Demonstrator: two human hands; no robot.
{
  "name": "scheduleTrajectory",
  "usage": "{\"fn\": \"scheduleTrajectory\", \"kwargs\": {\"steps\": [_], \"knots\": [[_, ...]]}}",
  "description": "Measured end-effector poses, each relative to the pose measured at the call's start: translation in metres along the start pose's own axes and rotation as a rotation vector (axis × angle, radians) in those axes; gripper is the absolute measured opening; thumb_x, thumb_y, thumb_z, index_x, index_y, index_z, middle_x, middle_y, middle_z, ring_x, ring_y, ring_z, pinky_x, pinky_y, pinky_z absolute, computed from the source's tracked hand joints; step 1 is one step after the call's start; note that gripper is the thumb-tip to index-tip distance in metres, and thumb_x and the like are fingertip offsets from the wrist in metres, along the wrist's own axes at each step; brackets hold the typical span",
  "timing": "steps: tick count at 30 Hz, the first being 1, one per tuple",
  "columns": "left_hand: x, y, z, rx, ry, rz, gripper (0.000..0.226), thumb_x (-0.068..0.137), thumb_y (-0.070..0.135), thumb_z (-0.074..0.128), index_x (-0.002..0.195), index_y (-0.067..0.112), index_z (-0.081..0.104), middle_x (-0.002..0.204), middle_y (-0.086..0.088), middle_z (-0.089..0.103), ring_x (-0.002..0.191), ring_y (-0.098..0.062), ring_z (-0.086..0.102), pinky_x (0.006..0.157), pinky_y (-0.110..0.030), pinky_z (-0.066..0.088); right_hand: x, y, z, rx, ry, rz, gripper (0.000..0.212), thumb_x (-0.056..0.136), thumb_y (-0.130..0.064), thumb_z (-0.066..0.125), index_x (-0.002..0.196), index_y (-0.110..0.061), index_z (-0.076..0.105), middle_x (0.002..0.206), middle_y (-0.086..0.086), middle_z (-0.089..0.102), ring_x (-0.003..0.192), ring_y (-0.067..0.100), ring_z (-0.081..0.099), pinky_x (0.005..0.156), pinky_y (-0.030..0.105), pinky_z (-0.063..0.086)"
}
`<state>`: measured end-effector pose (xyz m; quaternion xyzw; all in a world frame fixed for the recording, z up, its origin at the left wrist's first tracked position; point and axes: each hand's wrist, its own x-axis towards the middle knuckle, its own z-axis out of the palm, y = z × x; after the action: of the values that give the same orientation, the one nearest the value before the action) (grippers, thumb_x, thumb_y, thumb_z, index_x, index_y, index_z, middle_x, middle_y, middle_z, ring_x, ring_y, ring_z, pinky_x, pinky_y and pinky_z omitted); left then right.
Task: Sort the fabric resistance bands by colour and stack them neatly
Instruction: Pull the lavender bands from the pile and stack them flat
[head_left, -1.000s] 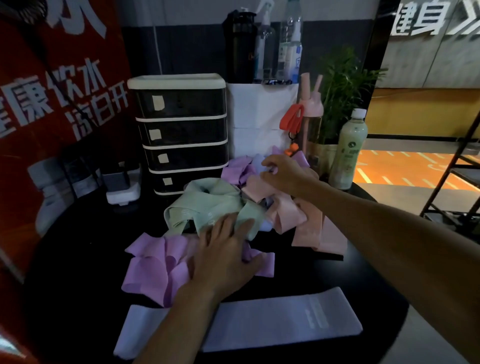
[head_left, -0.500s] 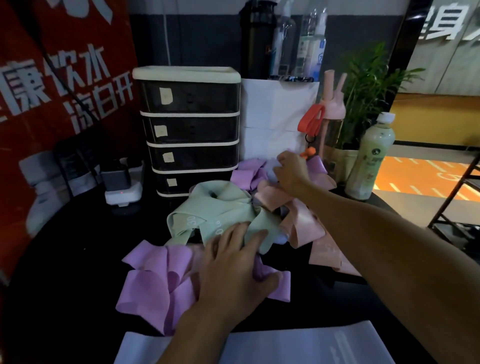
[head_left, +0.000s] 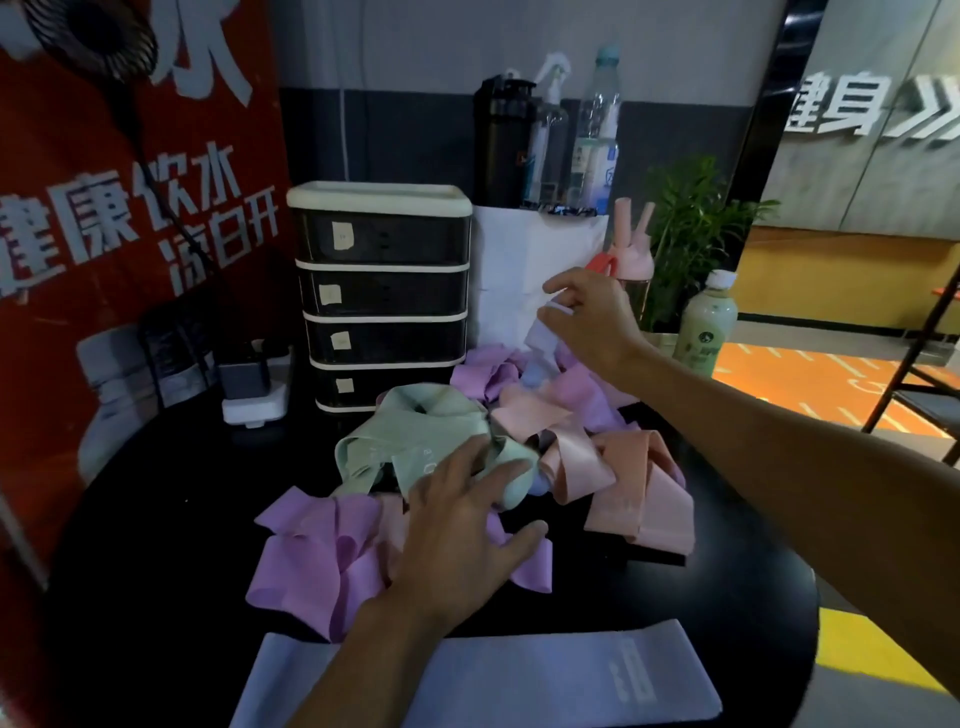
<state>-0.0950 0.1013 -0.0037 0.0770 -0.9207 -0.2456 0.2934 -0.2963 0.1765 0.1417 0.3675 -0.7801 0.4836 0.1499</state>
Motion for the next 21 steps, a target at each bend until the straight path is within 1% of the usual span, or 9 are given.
{"fn": "scheduleTrajectory", "kwargs": {"steps": [2, 4, 6, 8, 11, 15, 17, 19, 21], "knots": [[0.003, 0.009, -0.007, -0.096, 0.074, 0.049, 0.056, 0.078, 0.059, 0.059, 0.130, 0.043, 0.052, 0.146, 0.011, 0.042, 0.138, -0.011, 0.038, 0.111, -0.040, 0.033, -0.007, -0.011, -0.012, 0.060, 0.019, 0.011, 0.019, 0.084, -0.005, 0.068, 0.101, -0.012, 0.064, 0.072, -0.001, 0.058, 0.064, 0.014, 0.055, 0.058, 0.027, 0.049], [0.009, 0.019, -0.016, -0.160, 0.130, 0.100, 0.049, 0.080, 0.052, 0.061, 0.126, 0.037, 0.055, 0.139, 0.008, 0.050, 0.131, -0.016, 0.048, 0.105, -0.047, 0.042, -0.017, -0.023, -0.024, 0.109, 0.041, 0.008, 0.014, 0.084, -0.002, 0.068, 0.093, -0.013, 0.065, 0.074, -0.003, 0.057, 0.068, 0.012, 0.055, 0.061, 0.024, 0.048], [0.017, 0.029, -0.029, -0.207, 0.184, 0.126, 0.048, 0.081, 0.048, 0.061, 0.124, 0.027, 0.060, 0.133, 0.006, 0.055, 0.125, -0.017, 0.053, 0.102, -0.047, 0.046, -0.026, -0.038, -0.037, 0.132, 0.072, -0.001, 0.011, 0.085, -0.001, 0.068, 0.090, -0.010, 0.068, 0.078, -0.002, 0.062, 0.069, 0.008, 0.055, 0.063, 0.017, 0.048], [0.028, 0.041, -0.047, -0.239, 0.240, 0.144, 0.047, 0.082, 0.042, 0.065, 0.122, 0.018, 0.063, 0.127, 0.007, 0.057, 0.119, -0.014, 0.055, 0.103, -0.034, 0.045, -0.034, -0.056, -0.051, 0.171, 0.113, 0.004, 0.012, 0.085, 0.000, 0.068, 0.097, -0.002, 0.070, 0.084, 0.004, 0.064, 0.068, 0.003, 0.055, 0.062, 0.008, 0.047], [0.047, 0.061, -0.076, -0.291, 0.294, 0.157, 0.041, 0.084, 0.022, 0.073, 0.122, 0.014, 0.063, 0.119, 0.006, 0.058, 0.109, -0.007, 0.055, 0.095, -0.017, 0.043, -0.043, -0.081, -0.068, 0.246, 0.132, 0.028, 0.015, 0.086, -0.002, 0.068, 0.101, -0.003, 0.070, 0.082, -0.001, 0.062, 0.067, -0.002, 0.055, 0.059, 0.005, 0.047], [0.064, 0.086, -0.111, -0.373, 0.315, 0.141, 0.042, 0.088, 0.017, 0.074, 0.127, 0.018, 0.059, 0.122, 0.005, 0.059, 0.107, -0.004, 0.056, 0.085, -0.007, 0.041, -0.057, -0.108, -0.082, 0.336, 0.072, 0.040, 0.016, 0.087, -0.005, 0.068, 0.103, -0.008, 0.070, 0.086, 0.003, 0.066, 0.071, 0.006, 0.062, 0.061, 0.012, 0.052], [0.069, 0.094, -0.122, -0.399, 0.338, 0.156, 0.041, 0.089, 0.018, 0.073, 0.128, 0.020, 0.059, 0.122, 0.007, 0.061, 0.105, -0.005, 0.058, 0.083, -0.011, 0.045, -0.063, -0.119, -0.085, 0.418, 0.042, 0.052, 0.017, 0.087, -0.004, 0.068, 0.104, -0.007, 0.070, 0.090, 0.007, 0.069, 0.077, 0.011, 0.067, 0.068, 0.017, 0.055], [0.070, 0.099, -0.132, -0.425, 0.370, 0.170, 0.036, 0.090, 0.018, 0.072, 0.124, 0.021, 0.062, 0.118, 0.009, 0.063, 0.102, -0.007, 0.061, 0.079, -0.013, 0.047, -0.070, -0.129, -0.087, 0.508, 0.007, 0.066, 0.013, 0.087, -0.003, 0.067, 0.100, -0.006, 0.070, 0.094, 0.013, 0.071, 0.086, 0.020, 0.072, 0.078, 0.028, 0.059], [0.070, 0.102, -0.139, -0.437, 0.400, 0.199, 0.030, 0.091, 0.015, 0.070, 0.121, 0.018, 0.065, 0.112, 0.008, 0.067, 0.099, -0.009, 0.063, 0.078, -0.018, 0.050, -0.078, -0.138, -0.089, 0.604, -0.050, 0.067, 0.010, 0.092, -0.001, 0.060, 0.096, 0.001, 0.069, 0.093, 0.018, 0.072, 0.090, 0.027, 0.072, 0.083, 0.033, 0.059]]}}
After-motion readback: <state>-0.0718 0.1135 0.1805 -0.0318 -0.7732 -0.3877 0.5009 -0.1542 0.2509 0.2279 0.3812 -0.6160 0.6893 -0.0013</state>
